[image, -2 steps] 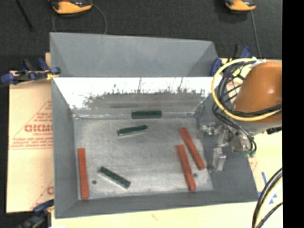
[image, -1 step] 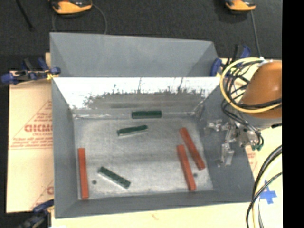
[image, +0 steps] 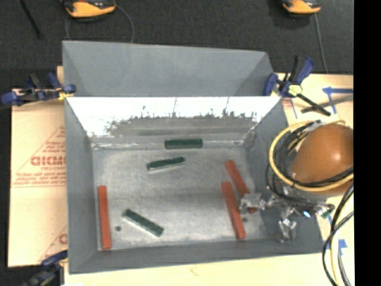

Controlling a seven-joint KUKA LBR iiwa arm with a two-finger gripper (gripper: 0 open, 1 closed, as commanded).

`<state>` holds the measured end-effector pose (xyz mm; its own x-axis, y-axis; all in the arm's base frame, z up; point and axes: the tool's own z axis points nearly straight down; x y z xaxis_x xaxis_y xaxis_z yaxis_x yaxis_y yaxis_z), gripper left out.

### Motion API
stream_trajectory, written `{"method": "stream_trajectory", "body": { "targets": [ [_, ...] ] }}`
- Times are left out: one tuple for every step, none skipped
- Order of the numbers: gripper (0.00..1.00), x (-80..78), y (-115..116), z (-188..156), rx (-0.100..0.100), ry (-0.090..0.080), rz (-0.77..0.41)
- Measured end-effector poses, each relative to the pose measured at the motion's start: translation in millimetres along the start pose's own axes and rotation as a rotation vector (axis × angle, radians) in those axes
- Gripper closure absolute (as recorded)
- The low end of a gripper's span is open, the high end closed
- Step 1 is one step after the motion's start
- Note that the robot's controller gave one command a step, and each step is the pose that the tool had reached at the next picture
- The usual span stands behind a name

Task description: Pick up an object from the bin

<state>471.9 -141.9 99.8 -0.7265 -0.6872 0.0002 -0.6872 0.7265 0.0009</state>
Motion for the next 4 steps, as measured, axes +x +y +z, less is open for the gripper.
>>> {"method": "stream_trajectory", "body": {
  "targets": [
    [0.0, -6.9, 6, -24, 0.004, -0.003, -0.193],
    [0.0, -34.2, -36, 19, -0.004, -0.012, -0.832],
    [0.0, -85.2, -88, 25, -0.006, -0.02, -0.965],
    [1.0, -83.6, -92, 21, 0.001, -0.015, -0.961]
  ]
}}
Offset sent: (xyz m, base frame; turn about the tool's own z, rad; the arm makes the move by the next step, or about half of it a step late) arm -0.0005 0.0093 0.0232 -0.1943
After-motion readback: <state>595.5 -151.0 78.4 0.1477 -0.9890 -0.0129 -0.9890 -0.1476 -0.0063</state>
